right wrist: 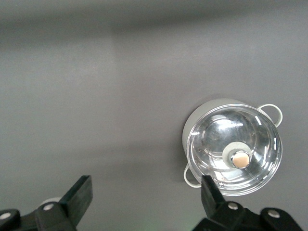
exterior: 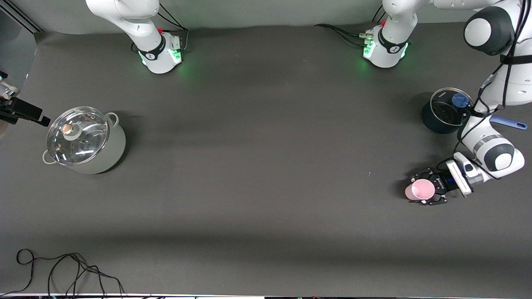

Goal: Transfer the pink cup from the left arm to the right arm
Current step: 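Lift the pink cup with the left gripper toward the table middle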

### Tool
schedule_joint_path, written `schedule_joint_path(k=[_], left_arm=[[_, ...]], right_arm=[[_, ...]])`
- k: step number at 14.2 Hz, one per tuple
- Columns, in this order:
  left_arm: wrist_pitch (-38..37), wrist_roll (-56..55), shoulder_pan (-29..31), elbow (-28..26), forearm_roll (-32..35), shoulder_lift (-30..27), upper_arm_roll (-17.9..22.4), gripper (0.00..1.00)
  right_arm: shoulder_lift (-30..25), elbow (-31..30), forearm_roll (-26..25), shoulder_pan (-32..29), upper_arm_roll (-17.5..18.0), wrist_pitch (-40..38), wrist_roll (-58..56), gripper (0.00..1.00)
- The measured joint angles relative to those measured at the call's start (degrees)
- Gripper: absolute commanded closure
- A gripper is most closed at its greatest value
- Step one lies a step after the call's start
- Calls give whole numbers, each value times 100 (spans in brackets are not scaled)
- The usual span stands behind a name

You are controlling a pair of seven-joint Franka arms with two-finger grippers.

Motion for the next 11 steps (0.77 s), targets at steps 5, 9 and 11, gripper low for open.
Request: schedule_joint_path(k=[5,9,11], left_arm=[[1,-950,-272,-3,1,-534,-34,61],[621,-2098,-1014,-162,-127,-1401,-76,60],[928,-2356,-1445,-451,-539,-1838,-78,66]], right_arm=[[14,0,0,18,6,-6,0,0],[15,0,0,29,28,-45,443,0],[15,1,3,104,61,-141,1156,0]])
